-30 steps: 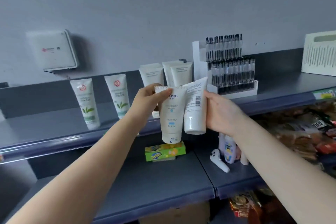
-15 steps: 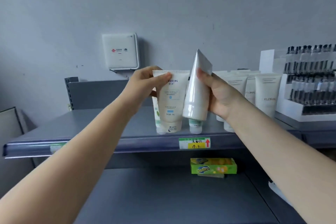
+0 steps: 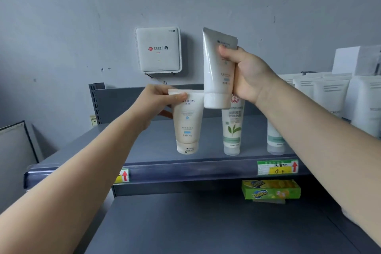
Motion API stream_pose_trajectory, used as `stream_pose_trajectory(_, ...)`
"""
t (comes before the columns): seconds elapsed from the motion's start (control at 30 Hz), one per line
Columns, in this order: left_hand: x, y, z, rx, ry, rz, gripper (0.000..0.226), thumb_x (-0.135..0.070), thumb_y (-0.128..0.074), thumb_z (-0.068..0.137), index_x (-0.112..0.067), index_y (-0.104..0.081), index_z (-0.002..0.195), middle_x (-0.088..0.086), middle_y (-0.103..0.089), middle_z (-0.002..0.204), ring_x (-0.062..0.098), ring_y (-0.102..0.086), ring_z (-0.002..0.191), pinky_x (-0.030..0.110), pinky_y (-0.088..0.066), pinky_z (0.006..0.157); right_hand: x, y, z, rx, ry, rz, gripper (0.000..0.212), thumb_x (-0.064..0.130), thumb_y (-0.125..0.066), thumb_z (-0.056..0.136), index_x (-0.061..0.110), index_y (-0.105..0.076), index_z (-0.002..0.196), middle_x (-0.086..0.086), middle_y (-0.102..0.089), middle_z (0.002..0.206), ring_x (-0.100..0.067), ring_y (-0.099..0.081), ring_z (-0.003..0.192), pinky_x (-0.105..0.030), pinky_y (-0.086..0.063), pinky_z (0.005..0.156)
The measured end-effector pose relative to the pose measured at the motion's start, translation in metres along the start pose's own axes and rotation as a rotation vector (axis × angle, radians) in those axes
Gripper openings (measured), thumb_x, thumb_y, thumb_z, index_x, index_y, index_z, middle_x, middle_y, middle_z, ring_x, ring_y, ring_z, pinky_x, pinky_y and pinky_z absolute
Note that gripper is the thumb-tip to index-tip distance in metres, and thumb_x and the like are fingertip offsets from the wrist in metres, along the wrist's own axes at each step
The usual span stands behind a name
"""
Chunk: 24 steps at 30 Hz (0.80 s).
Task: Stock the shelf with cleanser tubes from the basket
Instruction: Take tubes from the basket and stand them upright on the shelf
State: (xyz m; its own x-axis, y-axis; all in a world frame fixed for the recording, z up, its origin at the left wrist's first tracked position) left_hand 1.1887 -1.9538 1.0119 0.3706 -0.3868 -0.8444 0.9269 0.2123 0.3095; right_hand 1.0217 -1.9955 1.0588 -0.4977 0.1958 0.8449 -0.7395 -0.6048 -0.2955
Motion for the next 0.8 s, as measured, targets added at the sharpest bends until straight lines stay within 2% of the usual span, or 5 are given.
stream_pose_trajectory(0.17, 0.025, -0.006, 0.003, 0.037, 0.032, -0.025, 0.010, -0.019, -0.069, 0.081, -0.010, -0.072, 0.084, 0.001, -0.073, 0.074, 0.015, -0.068, 0.070, 0.033, -0.058, 0.064, 0.004, -0.005, 0.019, -0.073, 0.055, 0.008, 0.007, 0.011, -0.050, 0.092, 0.016, -0.050, 0.097, -0.004, -0.063, 0.080, -0.018, -0.063, 0.068, -0.034, -0.056, 0.067)
stream_pose_trajectory(0.47, 0.037, -0.009, 0.008, 0.034, 0.034, 0.010, 0.010, -0.019, -0.070, 0.081, -0.010, -0.072, 0.085, 0.006, -0.072, 0.080, 0.016, -0.067, 0.071, 0.034, -0.058, 0.065, 0.004, -0.012, 0.043, -0.112, 0.077, -0.037, 0.011, 0.006, -0.047, 0.093, 0.016, -0.051, 0.095, -0.004, -0.063, 0.086, -0.018, -0.063, 0.074, -0.033, -0.056, 0.067)
stream_pose_trajectory(0.63, 0.041, -0.010, 0.007, 0.030, 0.033, 0.038, 0.014, -0.024, -0.070, 0.081, -0.011, -0.072, 0.088, 0.005, -0.073, 0.086, 0.015, -0.067, 0.075, 0.036, -0.058, 0.067, -0.001, -0.016, 0.058, -0.073, 0.073, -0.214, 0.018, 0.006, -0.052, 0.091, 0.016, -0.051, 0.105, -0.001, -0.064, 0.095, -0.017, -0.064, 0.082, -0.037, -0.056, 0.075)
stream_pose_trajectory(0.7, 0.038, -0.008, 0.008, 0.045, 0.030, 0.095, 0.018, -0.031, -0.066, 0.083, -0.015, -0.071, 0.090, 0.003, -0.071, 0.087, 0.012, -0.066, 0.075, 0.034, -0.058, 0.067, -0.003, -0.014, 0.061, -0.088, 0.056, -0.360, 0.017, 0.008, -0.056, 0.089, 0.020, -0.050, 0.099, 0.003, -0.064, 0.093, -0.015, -0.063, 0.080, -0.036, -0.053, 0.075)
stream_pose_trajectory(0.8, 0.027, 0.014, 0.017, -0.049, 0.023, 0.027, 0.019, -0.039, -0.059, 0.087, -0.022, -0.067, 0.090, 0.000, -0.067, 0.091, 0.013, -0.064, 0.076, 0.034, -0.056, 0.067, -0.005, -0.013, 0.065, -0.083, 0.018, -0.483, 0.018, 0.006, -0.060, 0.087, 0.022, -0.052, 0.091, 0.004, -0.064, 0.088, -0.013, -0.062, 0.076, -0.035, -0.052, 0.072)
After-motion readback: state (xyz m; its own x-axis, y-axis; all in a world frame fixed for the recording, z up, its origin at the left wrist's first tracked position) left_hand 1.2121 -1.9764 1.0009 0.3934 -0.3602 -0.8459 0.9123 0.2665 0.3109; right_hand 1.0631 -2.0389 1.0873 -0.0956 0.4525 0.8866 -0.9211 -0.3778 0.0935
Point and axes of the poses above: each hand's wrist, its own z-axis towards the middle knuckle, its own y-axis out of the back of the hand, x = y × z, the point moved 7 cm from there along z, towards the middle knuckle
